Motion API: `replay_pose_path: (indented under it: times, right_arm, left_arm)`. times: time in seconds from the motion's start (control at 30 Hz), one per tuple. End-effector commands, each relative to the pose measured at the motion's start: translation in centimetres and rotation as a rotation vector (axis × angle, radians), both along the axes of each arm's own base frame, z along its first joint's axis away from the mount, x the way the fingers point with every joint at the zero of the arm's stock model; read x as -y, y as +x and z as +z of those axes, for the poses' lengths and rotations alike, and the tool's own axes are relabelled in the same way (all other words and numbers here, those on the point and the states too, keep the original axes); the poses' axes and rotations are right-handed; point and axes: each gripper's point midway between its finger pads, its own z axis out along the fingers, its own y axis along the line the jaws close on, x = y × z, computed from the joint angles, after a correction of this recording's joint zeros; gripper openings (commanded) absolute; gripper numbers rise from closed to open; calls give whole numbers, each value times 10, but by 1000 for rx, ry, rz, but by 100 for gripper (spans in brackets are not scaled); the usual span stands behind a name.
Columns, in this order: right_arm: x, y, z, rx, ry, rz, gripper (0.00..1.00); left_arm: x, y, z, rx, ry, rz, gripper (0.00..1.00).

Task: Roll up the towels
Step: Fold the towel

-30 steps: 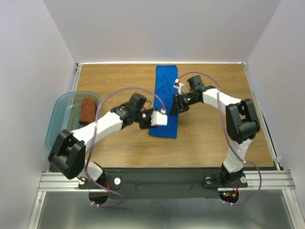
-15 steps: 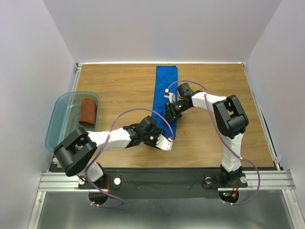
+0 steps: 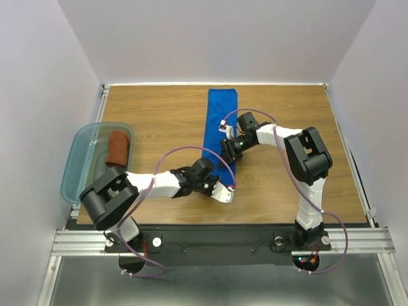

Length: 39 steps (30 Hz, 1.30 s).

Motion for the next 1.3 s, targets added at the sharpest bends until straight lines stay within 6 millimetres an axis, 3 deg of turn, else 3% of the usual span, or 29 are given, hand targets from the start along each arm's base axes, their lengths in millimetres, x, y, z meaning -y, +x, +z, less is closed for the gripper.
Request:
replay_pose_path:
  times: [0.0, 0.07, 0.2, 0.4, 0.53, 0.6, 0.7, 0.8, 1.03, 1.27]
  right_arm:
    - [2, -26, -4, -3, -18, 41, 45]
    - [4, -33, 2, -6, -9, 43, 45]
    - [2, -31, 37, 56, 37, 37, 51]
    - [6, 24, 73, 185, 49, -54, 56]
    - [10, 47, 63, 227, -3, -86, 57]
    - [9, 52, 45, 193, -20, -84, 57]
    - [6, 44, 18, 103, -13, -63, 53]
    - [4, 31, 8, 49, 10, -37, 52]
    - [3, 25, 7, 22, 32, -26, 51]
    - [-1, 33, 29, 56, 61, -37, 56]
  left_arm:
    - [4, -42, 16, -160, -15, -76, 2]
    - [8, -53, 23, -215, -33, -81, 1]
    - [5, -67, 27, -307, -23, -68, 0]
    - [11, -75, 38, -380, -13, -80, 0]
    - [22, -65, 54, -389, -38, -63, 0]
    - [25, -60, 57, -402, -46, -51, 0]
    - [29, -46, 62, -421, -58, -23, 0]
    - [27, -22, 64, -428, -68, 29, 1]
    - [29, 22, 63, -421, -87, 89, 2]
    - [31, 41, 47, -402, -83, 104, 11]
